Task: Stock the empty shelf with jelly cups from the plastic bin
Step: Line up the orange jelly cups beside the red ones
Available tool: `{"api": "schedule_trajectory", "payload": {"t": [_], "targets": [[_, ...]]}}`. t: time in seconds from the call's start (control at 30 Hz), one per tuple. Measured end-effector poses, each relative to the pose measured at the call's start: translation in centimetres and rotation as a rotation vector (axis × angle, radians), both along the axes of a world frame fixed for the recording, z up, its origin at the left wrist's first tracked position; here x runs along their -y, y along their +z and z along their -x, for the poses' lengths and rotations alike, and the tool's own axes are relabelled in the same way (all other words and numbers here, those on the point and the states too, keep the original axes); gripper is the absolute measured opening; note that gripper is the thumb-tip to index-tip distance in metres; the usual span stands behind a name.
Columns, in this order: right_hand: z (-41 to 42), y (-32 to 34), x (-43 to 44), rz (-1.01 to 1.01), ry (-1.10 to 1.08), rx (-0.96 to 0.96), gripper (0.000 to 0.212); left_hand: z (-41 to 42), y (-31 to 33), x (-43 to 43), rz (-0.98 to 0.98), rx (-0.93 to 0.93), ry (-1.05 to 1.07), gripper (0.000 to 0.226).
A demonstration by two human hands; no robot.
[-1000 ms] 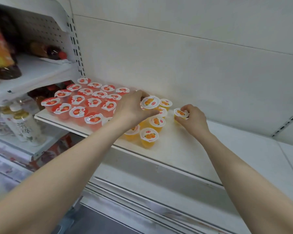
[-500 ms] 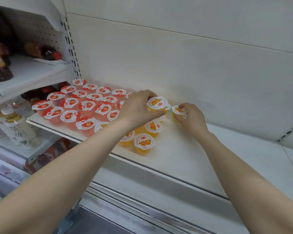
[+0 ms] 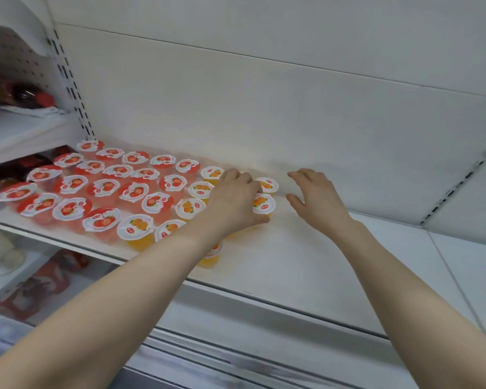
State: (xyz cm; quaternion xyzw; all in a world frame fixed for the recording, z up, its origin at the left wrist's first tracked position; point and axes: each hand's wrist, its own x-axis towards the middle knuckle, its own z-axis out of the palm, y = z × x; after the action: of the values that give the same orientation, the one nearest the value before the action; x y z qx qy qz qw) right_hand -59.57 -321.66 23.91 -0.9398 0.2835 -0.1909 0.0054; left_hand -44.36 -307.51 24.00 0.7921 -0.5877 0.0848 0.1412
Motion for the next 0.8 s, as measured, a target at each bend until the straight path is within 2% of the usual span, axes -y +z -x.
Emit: {"api": "schedule_trajectory", "payload": {"t": [0.5, 0.8], "targets": [[0.3, 1.0, -1.3, 0.062, -0.022, -0.042, 0.048, 0.1, -0.1, -0.2, -0.058, 0.054, 0.013, 0.076], [-1.1, 3.1, -6.1, 0.168, 0.030, -0.025, 0.043, -2.8, 2.6, -6.3, 0.111, 0.066, -0.022, 0.055]]}}
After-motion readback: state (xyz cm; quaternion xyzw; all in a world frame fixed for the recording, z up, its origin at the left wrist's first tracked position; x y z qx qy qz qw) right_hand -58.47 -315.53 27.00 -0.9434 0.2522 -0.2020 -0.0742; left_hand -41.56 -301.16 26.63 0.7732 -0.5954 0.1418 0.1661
